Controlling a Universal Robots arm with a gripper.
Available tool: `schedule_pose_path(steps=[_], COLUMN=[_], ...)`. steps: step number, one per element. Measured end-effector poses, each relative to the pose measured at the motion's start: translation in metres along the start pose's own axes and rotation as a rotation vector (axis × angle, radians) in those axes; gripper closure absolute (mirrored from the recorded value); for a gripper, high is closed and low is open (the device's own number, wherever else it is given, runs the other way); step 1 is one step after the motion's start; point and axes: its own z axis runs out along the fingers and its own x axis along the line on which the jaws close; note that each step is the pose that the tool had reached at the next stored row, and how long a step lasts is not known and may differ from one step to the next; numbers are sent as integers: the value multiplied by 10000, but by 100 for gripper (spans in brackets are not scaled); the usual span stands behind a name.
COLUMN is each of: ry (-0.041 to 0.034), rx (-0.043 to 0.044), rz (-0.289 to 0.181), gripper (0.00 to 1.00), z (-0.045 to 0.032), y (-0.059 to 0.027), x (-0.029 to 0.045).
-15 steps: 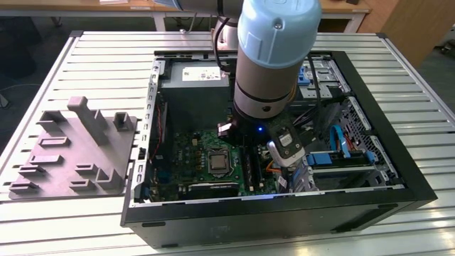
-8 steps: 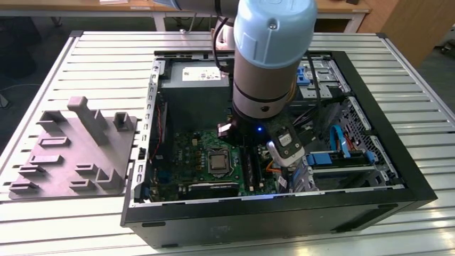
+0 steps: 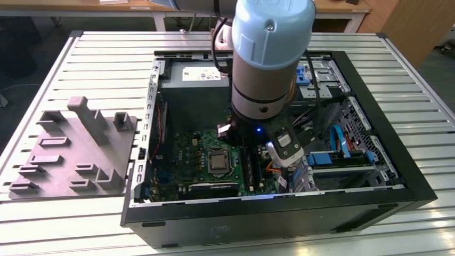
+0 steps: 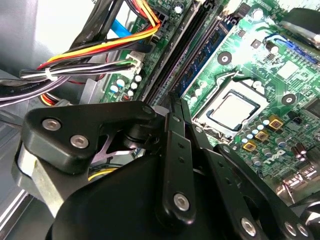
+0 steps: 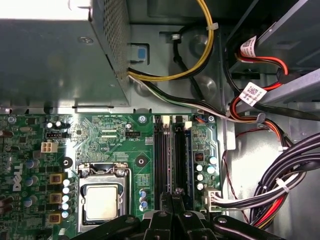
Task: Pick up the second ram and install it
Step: 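Insert the second ram into the second slot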
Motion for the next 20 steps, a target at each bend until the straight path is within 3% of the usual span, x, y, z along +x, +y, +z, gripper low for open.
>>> schedule_pose_path(steps=[20], ry=[0], rx=[-3], rz=[1], gripper=[89], z=[22], y=[-11], x=[3])
